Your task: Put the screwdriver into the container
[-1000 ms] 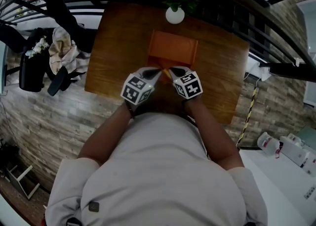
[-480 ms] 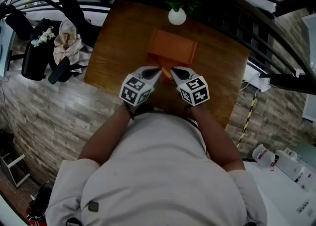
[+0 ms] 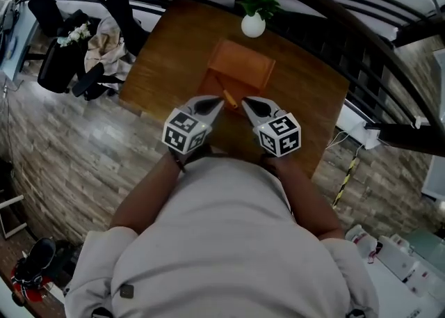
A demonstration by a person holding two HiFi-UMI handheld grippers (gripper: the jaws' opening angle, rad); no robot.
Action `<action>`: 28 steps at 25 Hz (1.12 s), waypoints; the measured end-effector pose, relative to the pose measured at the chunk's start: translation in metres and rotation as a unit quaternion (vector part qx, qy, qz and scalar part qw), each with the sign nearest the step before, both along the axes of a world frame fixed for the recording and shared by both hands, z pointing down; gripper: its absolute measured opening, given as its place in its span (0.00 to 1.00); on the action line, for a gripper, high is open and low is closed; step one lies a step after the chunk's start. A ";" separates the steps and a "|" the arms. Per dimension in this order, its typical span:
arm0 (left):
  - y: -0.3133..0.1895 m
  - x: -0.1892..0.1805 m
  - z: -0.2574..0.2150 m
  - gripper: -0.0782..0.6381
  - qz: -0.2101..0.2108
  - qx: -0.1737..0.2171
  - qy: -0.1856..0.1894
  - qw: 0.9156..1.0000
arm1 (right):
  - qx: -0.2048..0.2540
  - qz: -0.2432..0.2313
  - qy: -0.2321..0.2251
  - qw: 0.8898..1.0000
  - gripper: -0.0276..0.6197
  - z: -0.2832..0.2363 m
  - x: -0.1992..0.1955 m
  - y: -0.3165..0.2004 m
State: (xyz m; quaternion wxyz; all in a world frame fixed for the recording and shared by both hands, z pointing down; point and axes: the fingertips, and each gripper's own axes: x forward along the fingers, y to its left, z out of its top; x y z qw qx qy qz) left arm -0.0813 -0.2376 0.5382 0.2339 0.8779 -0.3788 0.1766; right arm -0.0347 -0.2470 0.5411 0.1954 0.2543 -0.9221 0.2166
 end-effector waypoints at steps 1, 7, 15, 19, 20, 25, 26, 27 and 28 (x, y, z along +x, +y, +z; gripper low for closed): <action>0.005 0.002 -0.002 0.12 -0.006 0.002 0.001 1.000 | 0.003 -0.004 -0.003 1.000 0.05 -0.003 0.003 0.003; 0.025 0.002 -0.017 0.12 -0.049 0.016 0.000 0.999 | 0.017 -0.034 -0.021 0.999 0.05 -0.020 0.011 0.014; 0.047 -0.003 -0.040 0.12 -0.071 0.039 -0.002 0.997 | 0.027 -0.044 -0.041 0.998 0.05 -0.040 0.016 0.031; 0.061 -0.007 -0.054 0.12 -0.064 0.056 0.005 0.996 | 0.038 -0.037 -0.044 0.998 0.05 -0.049 0.012 0.047; 0.064 -0.009 -0.057 0.12 -0.061 0.059 0.005 0.996 | 0.040 -0.034 -0.044 0.998 0.05 -0.052 0.010 0.050; 0.078 -0.027 -0.069 0.12 -0.052 0.061 0.006 0.997 | 0.046 -0.022 -0.046 0.998 0.05 -0.067 -0.004 0.063; 0.083 -0.030 -0.071 0.12 -0.050 0.062 0.008 0.997 | 0.051 -0.021 -0.044 0.998 0.05 -0.068 -0.007 0.067; 0.087 -0.033 -0.072 0.12 -0.048 0.062 0.011 0.997 | 0.054 -0.019 -0.041 0.997 0.05 -0.068 -0.011 0.070; 0.092 -0.037 -0.074 0.12 -0.047 0.061 0.014 0.997 | 0.055 -0.015 -0.042 0.997 0.05 -0.067 -0.015 0.073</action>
